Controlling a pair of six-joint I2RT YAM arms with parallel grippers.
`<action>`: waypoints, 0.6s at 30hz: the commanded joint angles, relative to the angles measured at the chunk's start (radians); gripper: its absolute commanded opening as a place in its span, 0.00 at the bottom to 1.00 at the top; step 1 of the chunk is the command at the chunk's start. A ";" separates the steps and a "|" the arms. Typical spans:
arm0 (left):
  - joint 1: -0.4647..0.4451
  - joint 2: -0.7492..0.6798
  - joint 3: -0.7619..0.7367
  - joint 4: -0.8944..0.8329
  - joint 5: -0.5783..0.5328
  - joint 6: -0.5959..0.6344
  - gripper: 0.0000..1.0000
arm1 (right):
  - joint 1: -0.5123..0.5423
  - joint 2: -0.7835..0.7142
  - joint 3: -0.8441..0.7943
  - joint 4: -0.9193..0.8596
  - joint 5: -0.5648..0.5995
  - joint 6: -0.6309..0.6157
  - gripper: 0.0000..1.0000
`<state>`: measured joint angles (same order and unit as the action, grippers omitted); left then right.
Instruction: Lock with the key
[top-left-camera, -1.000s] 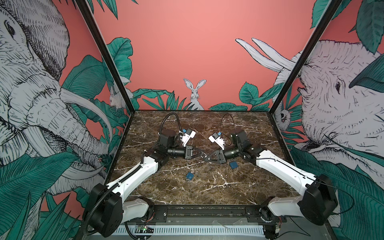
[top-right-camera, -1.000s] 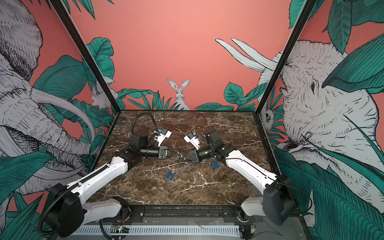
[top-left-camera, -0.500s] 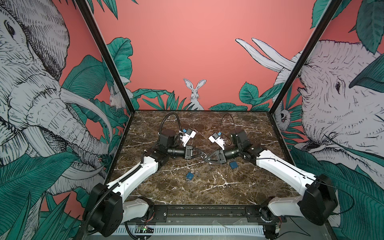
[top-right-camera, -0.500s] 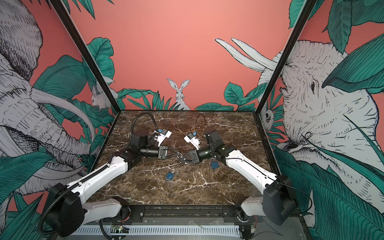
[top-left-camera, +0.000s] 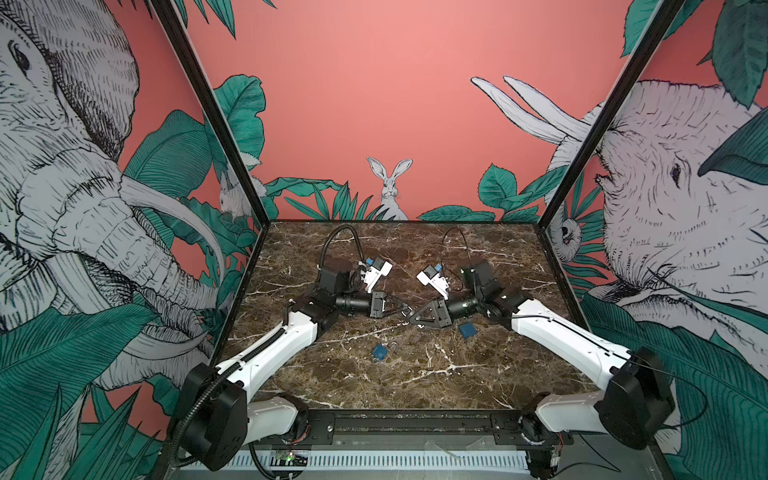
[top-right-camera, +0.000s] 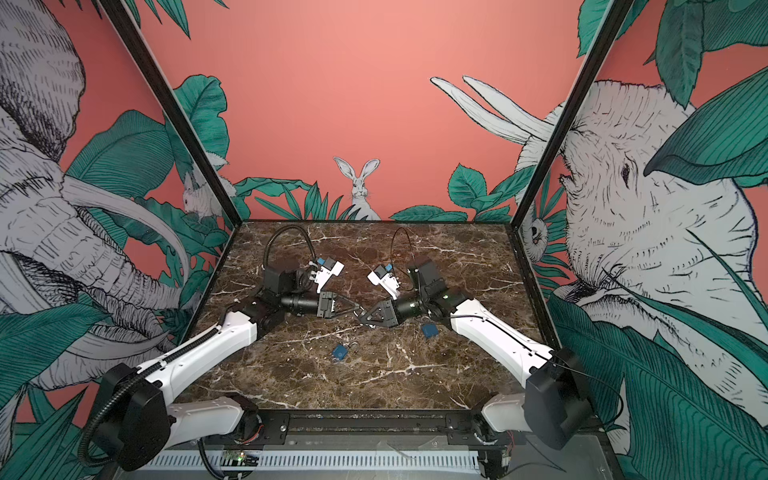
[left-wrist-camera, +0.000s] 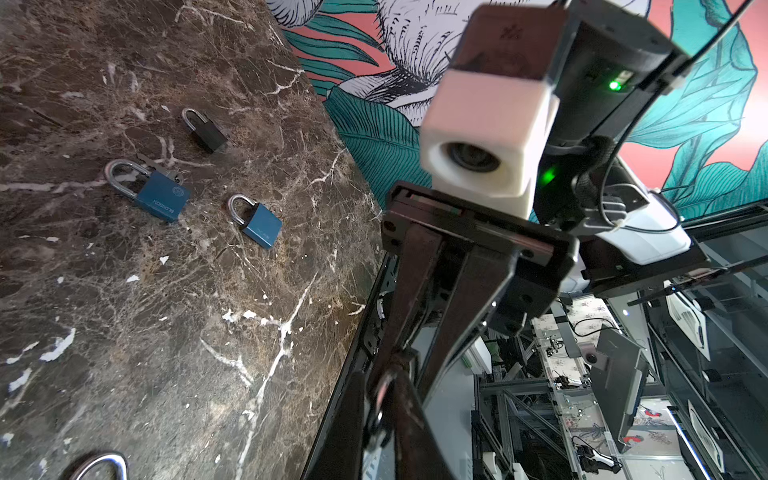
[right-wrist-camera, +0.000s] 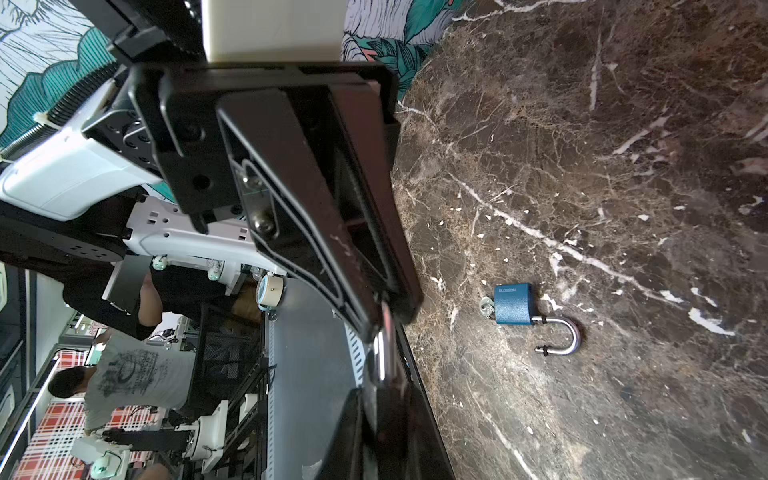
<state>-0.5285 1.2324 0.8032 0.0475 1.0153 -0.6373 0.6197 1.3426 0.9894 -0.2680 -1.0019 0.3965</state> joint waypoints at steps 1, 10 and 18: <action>-0.016 0.005 -0.007 0.013 0.071 -0.016 0.14 | 0.008 0.012 0.046 0.092 0.029 -0.001 0.00; -0.021 0.016 -0.012 0.011 0.075 -0.012 0.13 | 0.011 0.019 0.054 0.108 0.025 0.011 0.00; -0.025 0.019 -0.009 0.001 0.068 -0.004 0.16 | 0.011 0.023 0.064 0.114 0.024 0.016 0.00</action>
<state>-0.5243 1.2480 0.8028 0.0578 1.0313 -0.6323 0.6197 1.3533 0.9947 -0.2752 -1.0054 0.4191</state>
